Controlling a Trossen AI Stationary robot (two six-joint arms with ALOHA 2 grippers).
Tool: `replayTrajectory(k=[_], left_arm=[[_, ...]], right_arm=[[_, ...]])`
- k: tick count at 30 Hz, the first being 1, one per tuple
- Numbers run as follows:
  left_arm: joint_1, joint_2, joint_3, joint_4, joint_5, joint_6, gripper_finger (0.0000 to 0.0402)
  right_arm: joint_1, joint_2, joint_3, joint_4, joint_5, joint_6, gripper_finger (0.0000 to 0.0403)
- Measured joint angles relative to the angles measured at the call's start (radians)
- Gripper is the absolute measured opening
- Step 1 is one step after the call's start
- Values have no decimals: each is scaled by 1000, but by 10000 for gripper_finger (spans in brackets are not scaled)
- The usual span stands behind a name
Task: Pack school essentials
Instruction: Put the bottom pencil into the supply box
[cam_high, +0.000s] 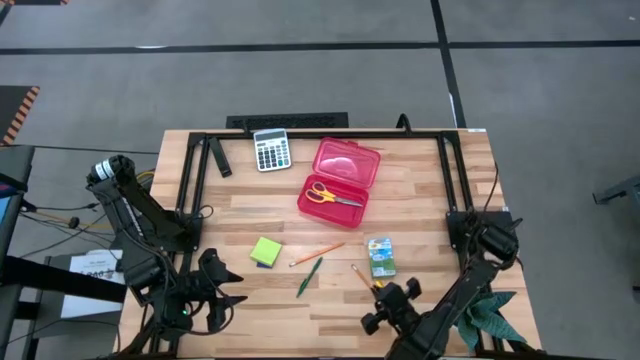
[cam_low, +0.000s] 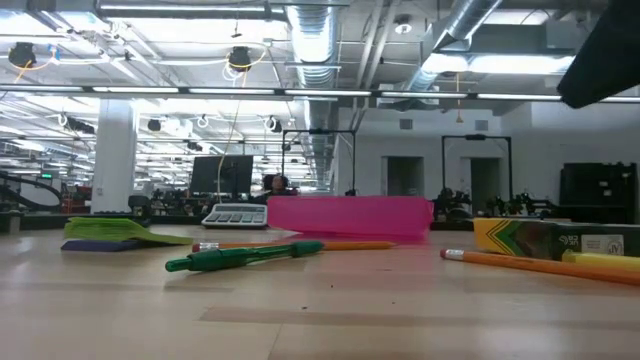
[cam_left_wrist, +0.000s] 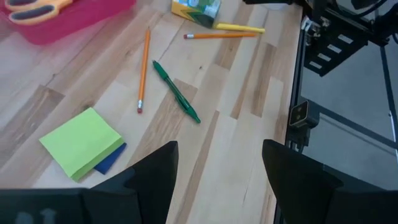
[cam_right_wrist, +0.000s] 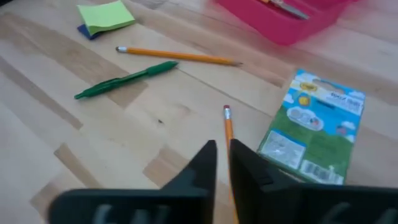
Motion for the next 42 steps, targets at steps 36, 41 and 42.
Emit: replayTrajectory(k=[36,41,42], left_arm=[[101,0,0,-4,26,-26,228],[105,0,0,-4,41,-29,228],[105,0,0,-4,41,-29,228]], right_arm=[[-41,46,-531,877,54,-321,72],[-41,44,-530,877,66,-309,14],[-40,39,-531,878,62,-308,15]])
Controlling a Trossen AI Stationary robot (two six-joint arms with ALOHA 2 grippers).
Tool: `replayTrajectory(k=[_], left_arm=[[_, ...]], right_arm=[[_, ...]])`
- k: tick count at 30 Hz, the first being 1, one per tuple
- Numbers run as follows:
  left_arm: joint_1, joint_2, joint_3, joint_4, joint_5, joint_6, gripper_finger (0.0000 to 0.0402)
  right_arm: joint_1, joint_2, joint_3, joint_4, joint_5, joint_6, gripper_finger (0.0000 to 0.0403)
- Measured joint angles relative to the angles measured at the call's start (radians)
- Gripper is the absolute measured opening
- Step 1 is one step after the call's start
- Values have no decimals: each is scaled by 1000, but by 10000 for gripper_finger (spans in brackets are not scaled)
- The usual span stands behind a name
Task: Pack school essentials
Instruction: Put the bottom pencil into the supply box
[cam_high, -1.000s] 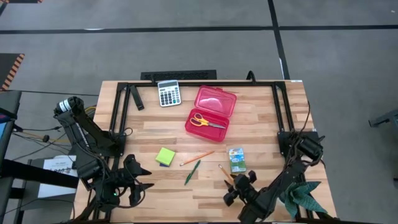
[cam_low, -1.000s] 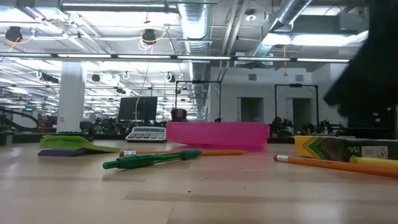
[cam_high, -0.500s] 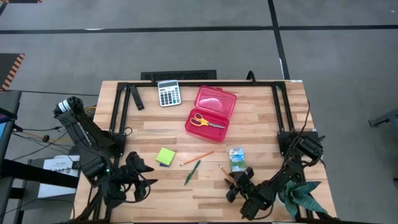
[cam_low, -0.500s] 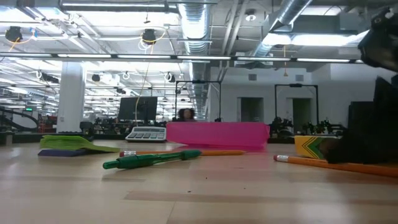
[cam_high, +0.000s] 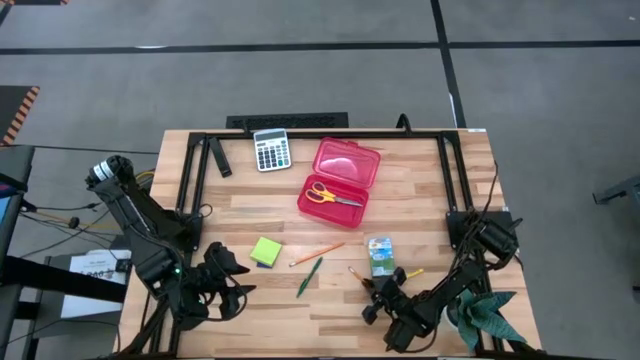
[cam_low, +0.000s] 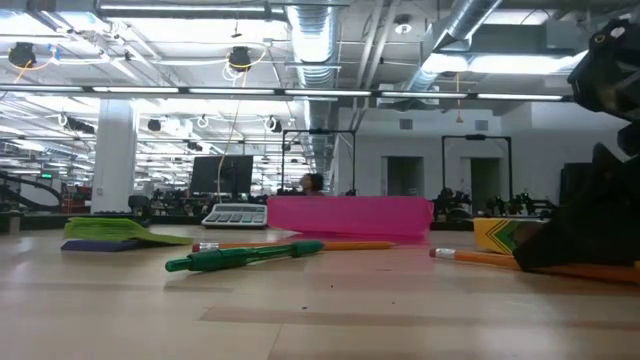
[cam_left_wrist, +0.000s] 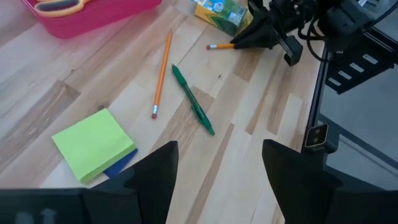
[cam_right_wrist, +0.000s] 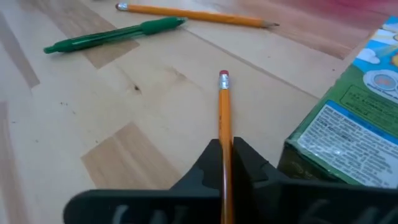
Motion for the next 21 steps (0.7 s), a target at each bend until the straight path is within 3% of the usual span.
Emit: replayTrajectory(k=[13,21], left_arm=[[0,0,0,0,-12,44,228],[0,0,0,0,-15,76,228]], right_arm=[[-25,-105,34,-83,-88,-2,9],[-80,-248,35,-86,-66,-164,0]])
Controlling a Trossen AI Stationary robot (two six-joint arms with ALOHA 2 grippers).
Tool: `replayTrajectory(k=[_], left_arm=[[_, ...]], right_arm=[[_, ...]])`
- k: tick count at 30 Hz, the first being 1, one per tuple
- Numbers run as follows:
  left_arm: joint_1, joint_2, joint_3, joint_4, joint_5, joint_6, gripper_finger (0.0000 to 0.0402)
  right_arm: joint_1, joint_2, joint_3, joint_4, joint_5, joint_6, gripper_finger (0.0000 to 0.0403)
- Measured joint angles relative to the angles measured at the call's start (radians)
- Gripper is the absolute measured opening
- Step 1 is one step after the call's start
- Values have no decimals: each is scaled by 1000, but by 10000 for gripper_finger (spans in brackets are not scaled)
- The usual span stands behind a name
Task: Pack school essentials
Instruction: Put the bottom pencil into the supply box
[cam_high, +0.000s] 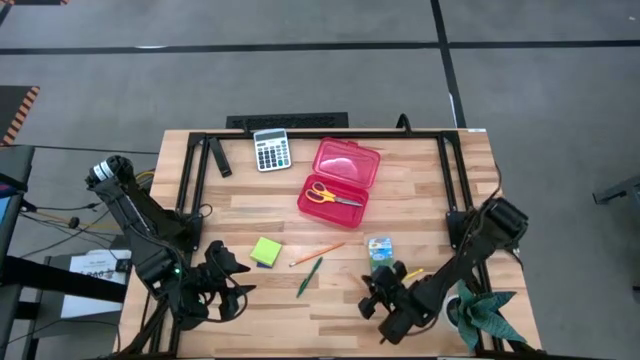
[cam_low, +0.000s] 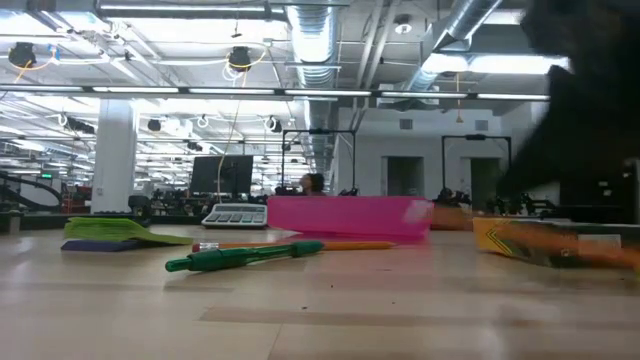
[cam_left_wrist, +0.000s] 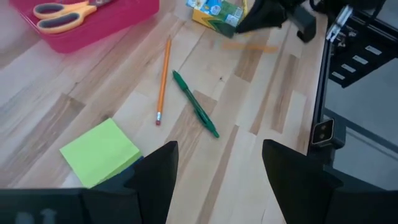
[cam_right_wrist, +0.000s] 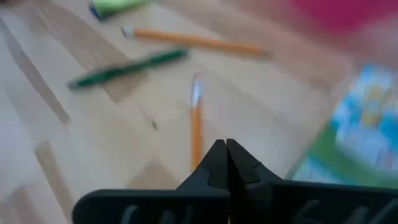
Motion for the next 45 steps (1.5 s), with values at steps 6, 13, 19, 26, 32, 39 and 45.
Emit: replayTrajectory(k=[6,13,19,26,32,39,45], left_arm=[[0,0,0,1,-16,31,228],[-1,0,0,8,-22,27,228],[-21,0,0,11,0,39,228],[-25,-1,0,9,-16,33,228],[-23,4,1,0,-13,39,228],[-23,5,1,3,-4,30,228],[-23,5,1,2,11,28,229]], right_arm=[[-80,-148,1,-6,11,-207,1],[-188,-211,2,100,-162,-406,18],[-154,-165,8,326,-302,-445,62],[-60,24,184,286,-329,-472,93],[-63,235,479,74,-388,-578,127],[-69,410,738,-90,-365,-667,175],[-72,495,758,-112,-363,-549,177]])
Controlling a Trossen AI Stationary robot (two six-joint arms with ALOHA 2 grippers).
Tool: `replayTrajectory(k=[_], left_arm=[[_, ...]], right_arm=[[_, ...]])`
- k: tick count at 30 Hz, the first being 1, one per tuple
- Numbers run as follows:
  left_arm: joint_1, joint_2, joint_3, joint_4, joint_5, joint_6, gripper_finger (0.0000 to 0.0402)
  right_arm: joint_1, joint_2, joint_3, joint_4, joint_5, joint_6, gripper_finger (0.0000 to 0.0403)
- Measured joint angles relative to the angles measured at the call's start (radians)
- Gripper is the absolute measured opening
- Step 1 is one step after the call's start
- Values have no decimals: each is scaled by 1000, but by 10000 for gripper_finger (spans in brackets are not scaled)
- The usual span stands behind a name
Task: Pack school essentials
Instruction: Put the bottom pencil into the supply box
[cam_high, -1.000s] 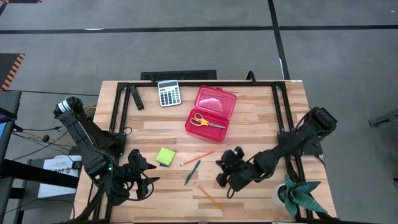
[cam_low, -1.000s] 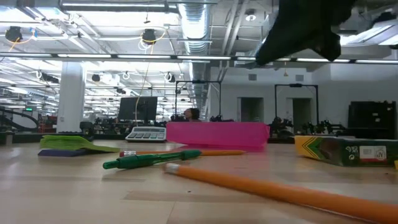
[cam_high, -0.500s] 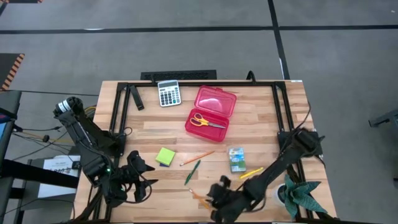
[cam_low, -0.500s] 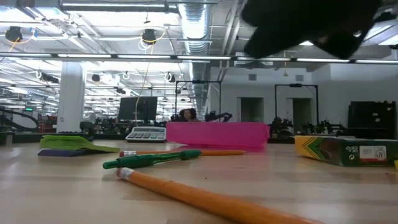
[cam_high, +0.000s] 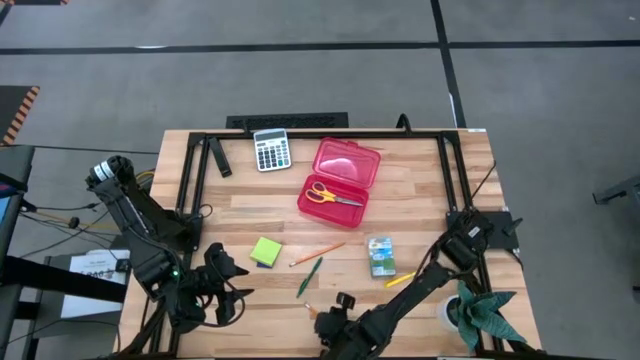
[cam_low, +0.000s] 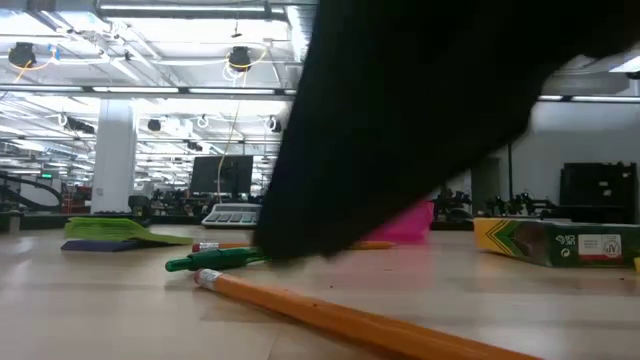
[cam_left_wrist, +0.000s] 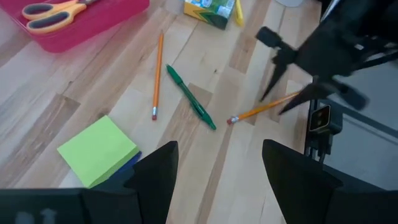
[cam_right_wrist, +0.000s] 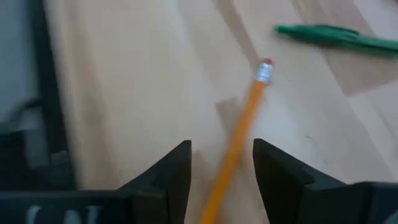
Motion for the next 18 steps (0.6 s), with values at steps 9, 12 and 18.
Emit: replayTrajectory(k=[9,12,18], left_arm=[[0,0,0,-1,-8,5,228],[0,0,0,-1,-9,5,228],[0,0,0,-2,-10,5,228]], right_arm=[[26,57,6,-26,-23,118,142],[31,80,8,-77,-42,205,81],[42,82,9,-100,-22,246,17]])
